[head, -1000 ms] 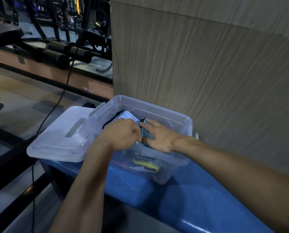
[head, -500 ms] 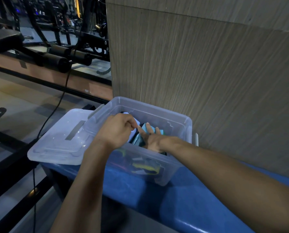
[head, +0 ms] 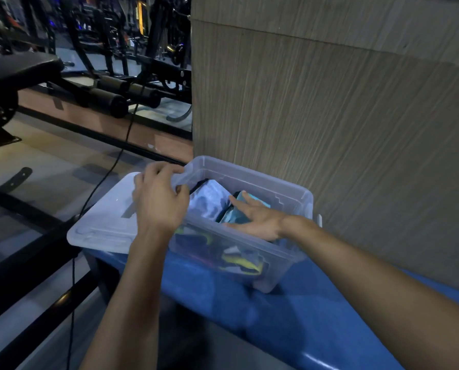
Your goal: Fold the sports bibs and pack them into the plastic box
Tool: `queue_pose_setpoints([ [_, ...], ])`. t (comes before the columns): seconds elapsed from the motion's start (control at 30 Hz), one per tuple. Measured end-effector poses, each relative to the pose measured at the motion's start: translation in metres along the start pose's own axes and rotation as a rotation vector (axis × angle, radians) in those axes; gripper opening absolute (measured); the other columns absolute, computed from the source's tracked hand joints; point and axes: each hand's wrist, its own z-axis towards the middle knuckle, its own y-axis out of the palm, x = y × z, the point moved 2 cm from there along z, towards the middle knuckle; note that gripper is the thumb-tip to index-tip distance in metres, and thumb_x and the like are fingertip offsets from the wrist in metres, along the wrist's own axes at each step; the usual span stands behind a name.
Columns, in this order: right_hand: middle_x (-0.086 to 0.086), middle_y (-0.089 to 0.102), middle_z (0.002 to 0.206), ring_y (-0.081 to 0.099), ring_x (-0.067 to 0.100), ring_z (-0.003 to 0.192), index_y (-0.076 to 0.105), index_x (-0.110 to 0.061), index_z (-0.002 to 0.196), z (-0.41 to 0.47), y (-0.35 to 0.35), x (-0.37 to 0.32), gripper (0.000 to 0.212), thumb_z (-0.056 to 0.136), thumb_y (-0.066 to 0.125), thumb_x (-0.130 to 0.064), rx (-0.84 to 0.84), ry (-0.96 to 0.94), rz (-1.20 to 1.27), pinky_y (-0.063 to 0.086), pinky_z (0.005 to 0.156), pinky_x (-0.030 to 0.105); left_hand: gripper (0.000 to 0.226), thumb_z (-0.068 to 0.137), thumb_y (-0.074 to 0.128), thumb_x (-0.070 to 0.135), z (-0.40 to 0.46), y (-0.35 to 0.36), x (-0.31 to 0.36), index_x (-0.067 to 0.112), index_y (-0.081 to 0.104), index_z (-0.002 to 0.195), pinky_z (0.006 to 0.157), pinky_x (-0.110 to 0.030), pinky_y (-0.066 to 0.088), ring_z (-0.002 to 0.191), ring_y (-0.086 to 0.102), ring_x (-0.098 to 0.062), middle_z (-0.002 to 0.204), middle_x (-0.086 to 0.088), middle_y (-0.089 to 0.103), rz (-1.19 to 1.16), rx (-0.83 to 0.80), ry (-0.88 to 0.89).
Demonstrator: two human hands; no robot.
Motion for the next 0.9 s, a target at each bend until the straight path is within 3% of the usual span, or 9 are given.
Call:
queue_pose_setpoints([
  [0.2, -0.022, 0.043, 0.154, 0.038, 0.0, 0.142, 0.046, -0.041, 0.149, -0.033, 0.007, -0.003, 0.061, 0.096, 0.041, -0.071, 0.191, -0.227, 0.199, 0.027, 0.12, 0.028, 0.047, 0.099, 0.053, 0.014, -0.011, 0.004, -0.008, 0.01, 0.051, 0.146, 0.107, -0.034, 0.035, 0.132, 0.049, -0.03, 0.15, -0.012, 0.047, -0.112, -0.161, -0.222],
  [0.27, -0.023, 0.065, 0.117, 0.057, -0.003, 0.11, 0.065, -0.041, 0.117, -0.042, 0.015, -0.004, 0.037, 0.101, 0.04, -0.063, 0.163, -0.259, 0.163, 0.042, 0.102, 0.026, 0.049, 0.1, 0.053, 0.013, -0.014, 0.002, -0.003, 0.009, 0.047, 0.148, 0.107, -0.032, 0.033, 0.133, 0.047, -0.03, 0.15, -0.015, 0.047, -0.123, -0.165, -0.212],
  [0.3, -0.021, 0.063, 0.09, 0.057, -0.003, 0.087, 0.063, -0.037, 0.092, -0.046, 0.018, -0.004, 0.034, 0.103, 0.039, -0.06, 0.167, -0.279, 0.151, 0.045, 0.089, 0.028, 0.05, 0.101, 0.052, 0.014, -0.016, 0.001, -0.002, 0.01, 0.046, 0.15, 0.107, -0.032, 0.033, 0.133, 0.047, -0.03, 0.15, -0.015, 0.046, -0.131, -0.173, -0.201],
  [0.37, -0.014, 0.046, 0.066, 0.045, 0.002, 0.066, 0.045, -0.026, 0.075, -0.051, 0.023, 0.003, 0.043, 0.105, 0.038, -0.056, 0.207, -0.289, 0.15, 0.042, 0.073, 0.029, 0.052, 0.101, 0.052, 0.015, -0.021, 0.0, 0.001, 0.013, 0.043, 0.152, 0.103, -0.027, 0.032, 0.133, 0.047, -0.027, 0.151, -0.011, 0.046, -0.14, -0.198, -0.176],
  [0.53, -0.007, 0.044, 0.069, 0.045, 0.007, 0.068, 0.044, -0.012, 0.079, -0.073, 0.025, 0.035, 0.051, 0.102, 0.038, -0.057, 0.225, -0.28, 0.159, 0.048, 0.076, 0.042, 0.045, 0.104, 0.053, 0.029, -0.032, 0.008, 0.001, 0.022, 0.051, 0.148, 0.116, -0.031, 0.032, 0.138, 0.046, -0.015, 0.151, 0.003, 0.05, -0.323, -0.361, -0.176],
  [0.63, -0.005, 0.056, 0.072, 0.051, 0.004, 0.071, 0.058, -0.014, 0.083, -0.086, 0.026, 0.047, 0.044, 0.104, 0.046, -0.051, 0.259, -0.247, 0.208, 0.05, 0.08, 0.039, 0.026, 0.106, 0.051, 0.025, -0.028, 0.005, -0.013, 0.029, 0.071, 0.121, 0.107, -0.038, 0.047, 0.117, 0.064, -0.012, 0.122, 0.013, 0.07, -0.535, -0.381, -0.158],
  [0.7, -0.016, 0.071, 0.101, 0.061, -0.004, 0.095, 0.071, -0.024, 0.109, -0.09, 0.025, 0.048, 0.033, 0.103, 0.051, -0.049, 0.355, -0.231, 0.198, 0.051, 0.094, 0.03, 0.023, 0.102, 0.054, 0.03, -0.024, -0.003, -0.04, 0.022, 0.071, 0.115, 0.1, -0.034, 0.046, 0.118, 0.064, -0.019, 0.122, 0.008, 0.07, -0.295, -0.265, -0.113],
  [0.77, -0.018, 0.066, 0.127, 0.058, -0.002, 0.117, 0.065, -0.029, 0.13, -0.09, 0.024, 0.042, 0.04, 0.101, 0.05, -0.053, 0.473, -0.247, 0.142, 0.046, 0.104, 0.026, 0.066, 0.089, 0.053, 0.063, -0.024, -0.005, -0.074, 0.014, 0.064, 0.132, 0.108, -0.04, 0.041, 0.135, 0.051, -0.028, 0.147, -0.005, 0.055, 0.117, -0.287, -0.068],
  [0.9, -0.015, 0.06, 0.132, 0.053, 0.006, 0.123, 0.058, -0.029, 0.137, -0.087, 0.032, 0.031, 0.06, 0.095, 0.036, -0.066, 0.518, -0.287, 0.019, 0.043, 0.106, 0.029, 0.132, 0.062, 0.05, 0.098, -0.053, 0.006, -0.112, 0.018, 0.018, 0.163, 0.124, -0.041, 0.017, 0.156, 0.013, -0.024, 0.17, -0.004, 0.011, 0.44, -0.85, -0.149],
])
